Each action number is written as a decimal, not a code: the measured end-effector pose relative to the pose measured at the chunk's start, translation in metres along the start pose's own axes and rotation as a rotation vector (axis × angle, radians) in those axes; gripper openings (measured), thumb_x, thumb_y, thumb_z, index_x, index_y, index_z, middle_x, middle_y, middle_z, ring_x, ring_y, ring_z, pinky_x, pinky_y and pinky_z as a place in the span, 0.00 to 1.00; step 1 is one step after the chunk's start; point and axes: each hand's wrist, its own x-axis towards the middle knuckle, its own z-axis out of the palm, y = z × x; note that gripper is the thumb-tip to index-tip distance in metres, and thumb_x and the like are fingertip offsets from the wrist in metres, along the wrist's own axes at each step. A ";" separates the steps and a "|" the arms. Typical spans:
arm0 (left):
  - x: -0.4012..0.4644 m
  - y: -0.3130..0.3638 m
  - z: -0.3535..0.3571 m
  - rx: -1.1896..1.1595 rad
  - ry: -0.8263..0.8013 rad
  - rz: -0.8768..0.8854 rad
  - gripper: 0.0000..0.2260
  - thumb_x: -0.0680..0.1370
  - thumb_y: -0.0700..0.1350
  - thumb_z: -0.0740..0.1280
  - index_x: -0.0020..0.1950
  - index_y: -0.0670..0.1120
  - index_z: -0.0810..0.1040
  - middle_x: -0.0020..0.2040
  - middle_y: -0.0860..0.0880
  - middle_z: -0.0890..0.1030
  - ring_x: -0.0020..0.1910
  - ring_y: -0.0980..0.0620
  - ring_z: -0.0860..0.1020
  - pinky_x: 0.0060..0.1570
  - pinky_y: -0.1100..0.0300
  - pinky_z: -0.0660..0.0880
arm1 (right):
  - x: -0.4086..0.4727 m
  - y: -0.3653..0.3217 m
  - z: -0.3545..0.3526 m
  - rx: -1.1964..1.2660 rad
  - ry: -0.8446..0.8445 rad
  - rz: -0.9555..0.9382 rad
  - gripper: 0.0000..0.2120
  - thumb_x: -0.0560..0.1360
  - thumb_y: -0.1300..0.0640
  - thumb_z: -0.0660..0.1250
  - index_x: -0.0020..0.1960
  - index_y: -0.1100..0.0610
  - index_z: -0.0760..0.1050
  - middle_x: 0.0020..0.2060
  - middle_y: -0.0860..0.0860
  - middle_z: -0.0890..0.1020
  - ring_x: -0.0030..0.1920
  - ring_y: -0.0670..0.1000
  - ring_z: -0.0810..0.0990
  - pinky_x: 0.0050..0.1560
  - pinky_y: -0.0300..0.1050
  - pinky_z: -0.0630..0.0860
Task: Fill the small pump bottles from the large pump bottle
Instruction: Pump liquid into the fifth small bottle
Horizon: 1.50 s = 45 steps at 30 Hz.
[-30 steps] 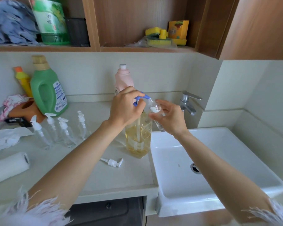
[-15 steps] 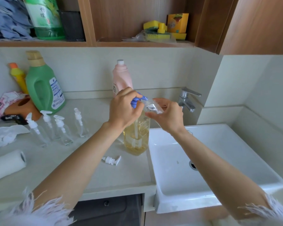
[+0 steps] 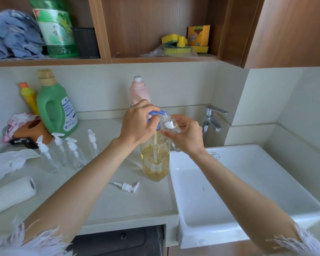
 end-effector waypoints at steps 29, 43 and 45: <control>-0.004 -0.001 0.001 -0.048 0.042 -0.018 0.20 0.68 0.47 0.55 0.48 0.44 0.85 0.47 0.50 0.82 0.47 0.50 0.80 0.50 0.52 0.76 | 0.014 0.018 -0.002 0.369 -0.348 -0.086 0.17 0.73 0.61 0.73 0.56 0.46 0.75 0.46 0.44 0.84 0.51 0.44 0.82 0.60 0.45 0.77; -0.018 -0.008 0.020 -0.015 0.081 0.022 0.15 0.67 0.45 0.57 0.44 0.46 0.83 0.44 0.53 0.81 0.45 0.49 0.79 0.43 0.53 0.76 | 0.008 0.027 -0.004 0.338 -0.401 -0.206 0.16 0.76 0.54 0.67 0.60 0.38 0.73 0.48 0.64 0.81 0.43 0.59 0.79 0.52 0.62 0.78; -0.018 -0.007 0.018 -0.001 0.068 0.018 0.15 0.68 0.46 0.58 0.44 0.48 0.83 0.44 0.54 0.81 0.45 0.50 0.79 0.43 0.55 0.76 | 0.011 0.029 -0.006 0.313 -0.411 -0.204 0.16 0.74 0.49 0.68 0.59 0.37 0.73 0.44 0.64 0.81 0.40 0.57 0.77 0.51 0.66 0.77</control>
